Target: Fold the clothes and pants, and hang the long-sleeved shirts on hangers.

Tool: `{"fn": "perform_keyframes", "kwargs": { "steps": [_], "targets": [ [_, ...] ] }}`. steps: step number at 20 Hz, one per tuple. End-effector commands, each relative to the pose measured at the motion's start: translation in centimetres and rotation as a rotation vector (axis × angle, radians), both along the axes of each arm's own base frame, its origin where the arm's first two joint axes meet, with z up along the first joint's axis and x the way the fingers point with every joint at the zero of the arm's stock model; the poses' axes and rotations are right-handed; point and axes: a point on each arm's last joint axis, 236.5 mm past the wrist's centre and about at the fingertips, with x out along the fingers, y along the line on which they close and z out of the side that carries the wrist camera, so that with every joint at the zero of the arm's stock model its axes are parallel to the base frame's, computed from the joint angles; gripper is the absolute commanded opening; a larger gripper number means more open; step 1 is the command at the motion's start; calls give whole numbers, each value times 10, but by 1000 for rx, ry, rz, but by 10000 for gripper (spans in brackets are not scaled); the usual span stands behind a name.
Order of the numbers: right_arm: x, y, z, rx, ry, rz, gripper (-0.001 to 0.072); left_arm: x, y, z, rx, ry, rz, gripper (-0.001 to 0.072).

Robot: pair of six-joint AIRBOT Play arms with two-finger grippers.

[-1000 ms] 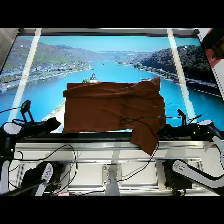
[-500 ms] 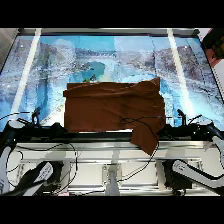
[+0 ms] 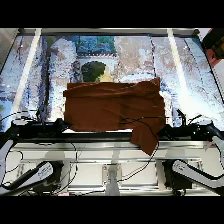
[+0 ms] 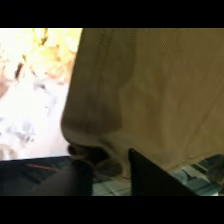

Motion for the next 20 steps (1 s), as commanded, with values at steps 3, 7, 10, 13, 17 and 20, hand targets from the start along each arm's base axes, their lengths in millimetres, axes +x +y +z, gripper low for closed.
{"fn": "perform_keyframes", "kwargs": {
  "steps": [3, 7, 10, 13, 17, 20],
  "targets": [
    [3, 1, 5, 4, -17, -2, 15, 7, 1, 5, 0, -24, -3, 12],
    [36, 8, 56, 41, -241, 41, 14, 31, 5, 45, 16, -141, -61, 12],
    [61, 17, 108, 63, -440, 43, 14, 62, 13, 95, 57, -296, -62, 12],
    [98, 21, 161, 92, -682, -55, 14, 94, 20, 145, 76, -471, 6, 12],
    [144, 2, 183, 53, -806, -251, 14, 131, 40, 177, 100, -636, 160, 12],
    [174, -2, 177, -73, -853, -320, 14, 155, 63, 197, 146, -743, 280, 12]
  ]
}}
